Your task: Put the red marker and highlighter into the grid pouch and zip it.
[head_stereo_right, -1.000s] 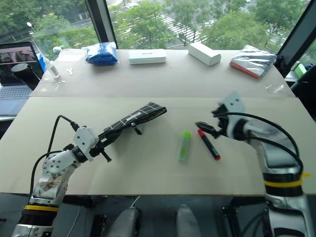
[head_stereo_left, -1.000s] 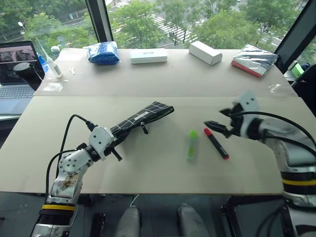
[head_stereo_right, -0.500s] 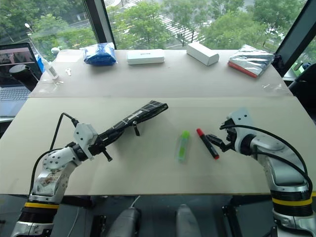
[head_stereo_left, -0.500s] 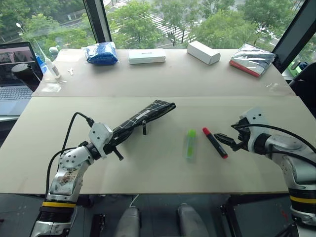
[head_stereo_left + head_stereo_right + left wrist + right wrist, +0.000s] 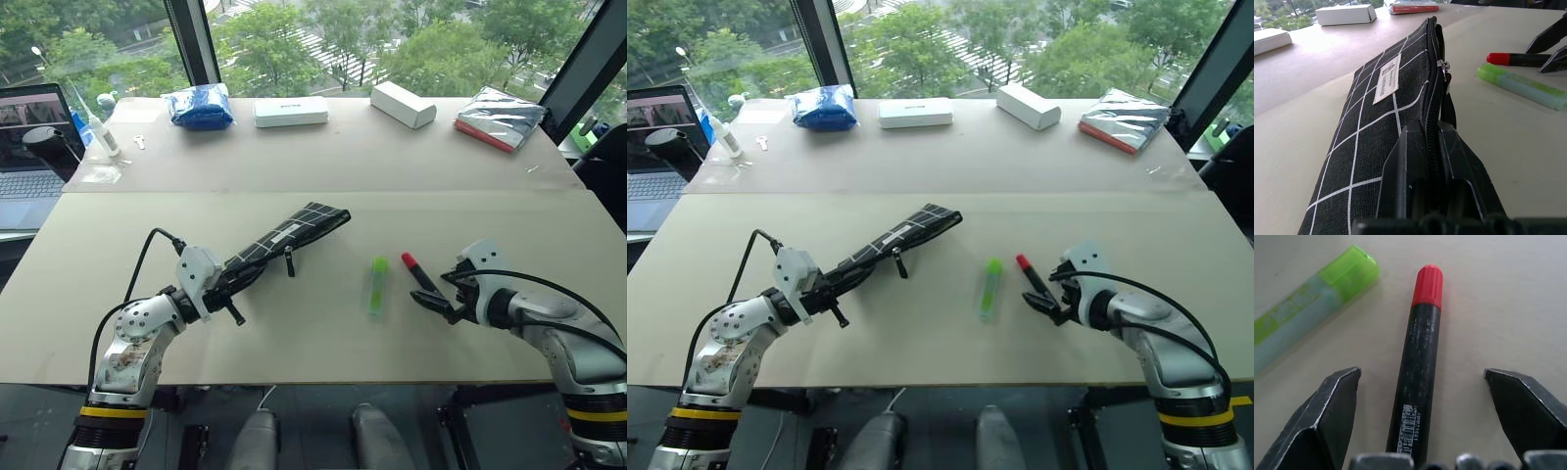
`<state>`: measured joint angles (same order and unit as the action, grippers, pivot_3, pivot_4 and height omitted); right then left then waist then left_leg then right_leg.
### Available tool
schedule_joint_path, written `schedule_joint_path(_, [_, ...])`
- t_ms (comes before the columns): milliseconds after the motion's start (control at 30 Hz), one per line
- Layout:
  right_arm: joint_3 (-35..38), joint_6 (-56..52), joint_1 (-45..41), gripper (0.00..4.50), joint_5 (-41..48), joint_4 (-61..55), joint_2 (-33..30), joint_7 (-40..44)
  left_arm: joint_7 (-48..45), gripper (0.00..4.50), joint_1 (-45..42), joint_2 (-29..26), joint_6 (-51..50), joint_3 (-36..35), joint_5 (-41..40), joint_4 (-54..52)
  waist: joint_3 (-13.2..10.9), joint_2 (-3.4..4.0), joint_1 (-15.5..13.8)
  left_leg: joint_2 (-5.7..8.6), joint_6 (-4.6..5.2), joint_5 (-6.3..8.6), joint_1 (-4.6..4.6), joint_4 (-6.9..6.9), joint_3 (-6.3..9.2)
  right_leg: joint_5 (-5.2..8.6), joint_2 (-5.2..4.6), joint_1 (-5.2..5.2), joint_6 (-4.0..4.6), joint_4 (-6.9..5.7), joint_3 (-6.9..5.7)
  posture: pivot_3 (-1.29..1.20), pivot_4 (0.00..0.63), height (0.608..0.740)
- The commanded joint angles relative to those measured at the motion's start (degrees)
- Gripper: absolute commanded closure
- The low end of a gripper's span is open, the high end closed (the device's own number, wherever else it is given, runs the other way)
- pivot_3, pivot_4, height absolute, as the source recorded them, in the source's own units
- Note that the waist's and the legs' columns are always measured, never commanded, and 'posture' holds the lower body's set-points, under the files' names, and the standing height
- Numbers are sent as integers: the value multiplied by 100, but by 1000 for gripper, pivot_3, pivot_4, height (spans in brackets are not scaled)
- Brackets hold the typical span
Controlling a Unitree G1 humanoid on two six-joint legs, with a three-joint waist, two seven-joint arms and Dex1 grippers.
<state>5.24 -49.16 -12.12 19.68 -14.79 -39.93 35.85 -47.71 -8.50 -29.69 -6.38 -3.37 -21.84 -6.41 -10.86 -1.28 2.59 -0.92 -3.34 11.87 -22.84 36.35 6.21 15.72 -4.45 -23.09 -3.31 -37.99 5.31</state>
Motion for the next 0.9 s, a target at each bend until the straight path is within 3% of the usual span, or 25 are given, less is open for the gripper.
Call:
schedule_joint_path(33, [-165, 336, -7, 287, -299, 304, -24, -100, -91, 4500, -77, -140, -45, -179, -148, -215, 1, -2, 1, 0, 0, 0, 0, 0, 0, 0, 0, 1, 0, 0, 0, 0, 150, 740])
schedule_joint_path(167, [-217, 622, -2, 1410, -464, 589, -17, -87, -130, 4500, -113, -236, -28, -214, -150, -174, 10, -18, 2, -1, 0, 0, 16, 1, 0, 0, 1, 18, 0, 2, 0, 0, 150, 740])
schedule_joint_path(367, [-196, 818, -27, 3573, -482, 749, -21, -42, -155, 4500, -95, -281, 1, -212, -135, -174, 11, -20, -5, -3, 1, 1, 64, -4, 0, 20, 2, 84, -35, 39, -2, 0, 150, 740])
schedule_joint_path(433, [-194, 877, -49, 3965, -496, 794, -14, -29, -161, 4500, -112, -282, -11, -207, -140, -177, 13, -24, -5, -3, 1, 1, 63, -4, 0, 18, 2, 85, -34, 40, -1, 0, 150, 740])
schedule_joint_path(633, [-138, 1367, -411, 3964, -565, 1099, 129, -116, -234, 4500, -126, -338, -103, -208, -183, -175, 12, -26, 6, -3, 0, 1, 64, -2, 0, 15, 2, 85, -32, 40, 0, 0, 150, 740])
schedule_joint_path(900, [-985, 4590, -1315, 3964, -2364, 1395, -609, 28, -305, 4500, -114, -390, -164, -226, -181, -191, -1, -8, 13, -2, 0, 1, 53, -9, -1, 10, 1, 68, -27, 42, 2, 0, 150, 740])
